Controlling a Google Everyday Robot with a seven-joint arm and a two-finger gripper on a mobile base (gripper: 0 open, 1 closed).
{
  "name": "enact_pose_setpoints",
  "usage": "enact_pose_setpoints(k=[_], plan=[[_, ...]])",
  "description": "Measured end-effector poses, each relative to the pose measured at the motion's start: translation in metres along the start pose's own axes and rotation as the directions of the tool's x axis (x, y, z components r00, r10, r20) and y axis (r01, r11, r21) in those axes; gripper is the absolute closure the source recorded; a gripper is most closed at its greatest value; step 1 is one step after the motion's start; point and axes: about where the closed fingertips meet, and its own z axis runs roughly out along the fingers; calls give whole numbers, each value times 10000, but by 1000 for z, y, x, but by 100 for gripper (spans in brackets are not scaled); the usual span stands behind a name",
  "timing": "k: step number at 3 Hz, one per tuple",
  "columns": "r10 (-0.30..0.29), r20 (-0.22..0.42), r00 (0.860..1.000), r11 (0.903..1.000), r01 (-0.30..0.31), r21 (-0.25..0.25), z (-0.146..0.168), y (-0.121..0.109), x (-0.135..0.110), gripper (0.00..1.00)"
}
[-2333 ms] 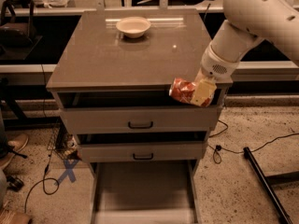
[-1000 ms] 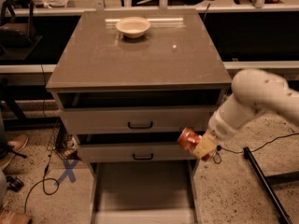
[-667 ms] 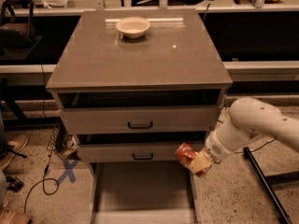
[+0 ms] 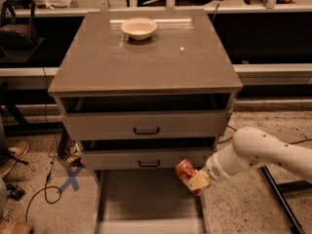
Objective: Place coke can into bottom drawer
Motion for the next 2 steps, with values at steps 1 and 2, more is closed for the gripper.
enact_pose_setpoints(k=[1,2], plan=[[0,0,10000,10000,0,0,0,0,0,100],[248,192,9995,9997,-249,67,25,-12,6,100]])
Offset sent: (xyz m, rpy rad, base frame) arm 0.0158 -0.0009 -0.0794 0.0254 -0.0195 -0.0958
